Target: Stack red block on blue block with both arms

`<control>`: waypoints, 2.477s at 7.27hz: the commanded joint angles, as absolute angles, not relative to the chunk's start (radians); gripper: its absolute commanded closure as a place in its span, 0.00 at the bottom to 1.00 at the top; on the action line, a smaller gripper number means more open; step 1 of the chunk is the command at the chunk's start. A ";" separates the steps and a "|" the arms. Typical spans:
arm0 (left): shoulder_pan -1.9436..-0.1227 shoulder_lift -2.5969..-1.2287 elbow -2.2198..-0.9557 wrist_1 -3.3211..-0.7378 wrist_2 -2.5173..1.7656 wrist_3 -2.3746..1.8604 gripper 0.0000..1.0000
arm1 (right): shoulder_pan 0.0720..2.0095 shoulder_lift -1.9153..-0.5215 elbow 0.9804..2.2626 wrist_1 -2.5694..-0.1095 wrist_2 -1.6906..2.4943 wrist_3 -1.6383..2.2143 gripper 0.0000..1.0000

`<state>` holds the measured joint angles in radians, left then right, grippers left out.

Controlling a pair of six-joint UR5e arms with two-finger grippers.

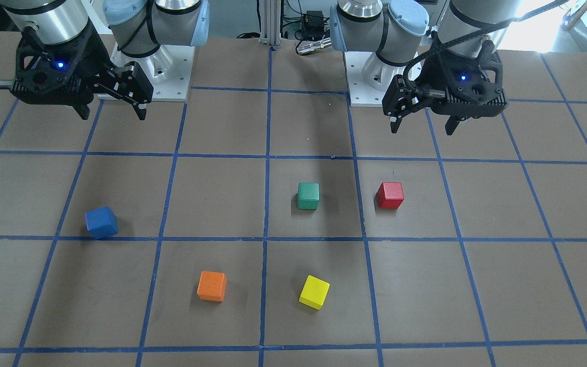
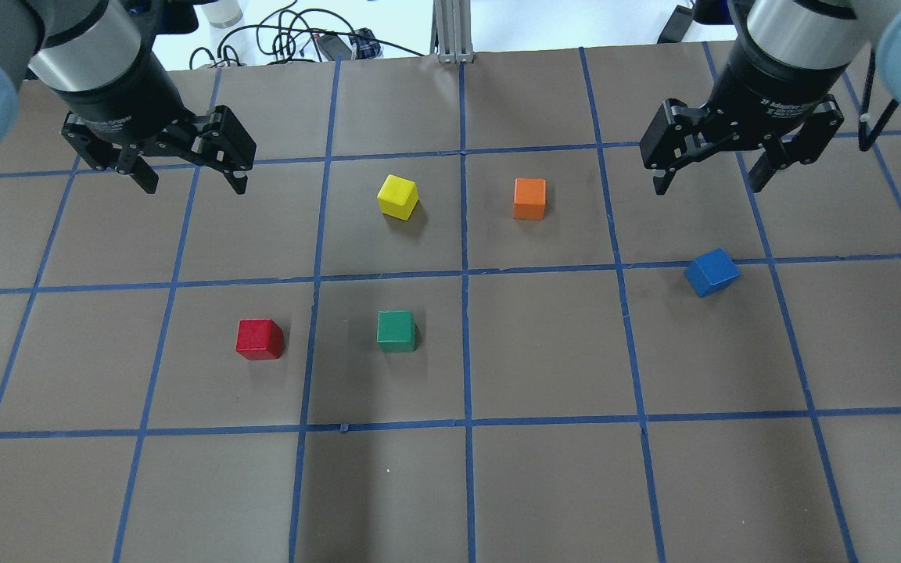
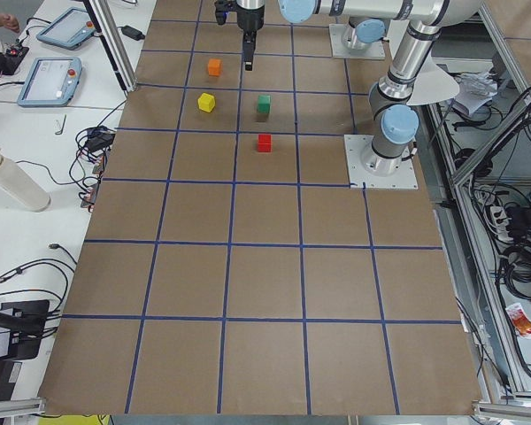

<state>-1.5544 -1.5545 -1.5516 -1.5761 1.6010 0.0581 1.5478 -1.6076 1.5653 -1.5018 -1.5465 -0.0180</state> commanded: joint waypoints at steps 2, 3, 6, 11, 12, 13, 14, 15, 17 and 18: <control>-1.554 -1.554 -1.551 -1.578 1.605 0.064 0.00 | 1.548 -1.605 1.566 -1.503 -1.546 -0.020 0.00; -1.555 -1.555 -1.557 -1.578 1.606 0.064 0.00 | 1.548 -1.606 1.566 -1.505 -1.546 -0.020 0.00; -1.553 -1.588 -1.610 -1.562 1.595 0.083 0.00 | 1.548 -1.606 1.566 -1.513 -1.546 -0.020 0.00; -1.428 -1.695 -1.891 -1.273 1.606 0.198 0.00 | 1.548 -1.605 1.568 -1.517 -1.560 -0.020 0.00; -1.404 -1.698 -1.937 -1.223 1.606 0.207 0.00 | 1.548 -1.603 1.568 -1.516 -1.560 -0.018 0.00; -1.396 -1.707 -1.992 -1.172 1.598 0.210 0.00 | 1.548 -1.606 1.577 -1.517 -1.560 -0.018 0.00; -1.396 -1.733 -2.049 -1.066 1.597 0.215 0.00 | 1.548 -1.608 1.586 -1.519 -1.560 -0.017 0.00; -1.396 -1.758 -2.101 -0.970 1.595 0.212 0.00 | 1.548 -1.608 1.589 -1.519 -1.562 -0.017 0.00; -1.397 -1.779 -2.146 -0.924 1.595 0.212 0.00 | 1.548 -1.608 1.589 -1.519 -1.560 -0.015 0.00; -1.399 -1.779 -2.140 -0.923 1.592 0.201 0.00 | 1.548 -1.608 1.589 -1.519 -1.560 -0.014 0.00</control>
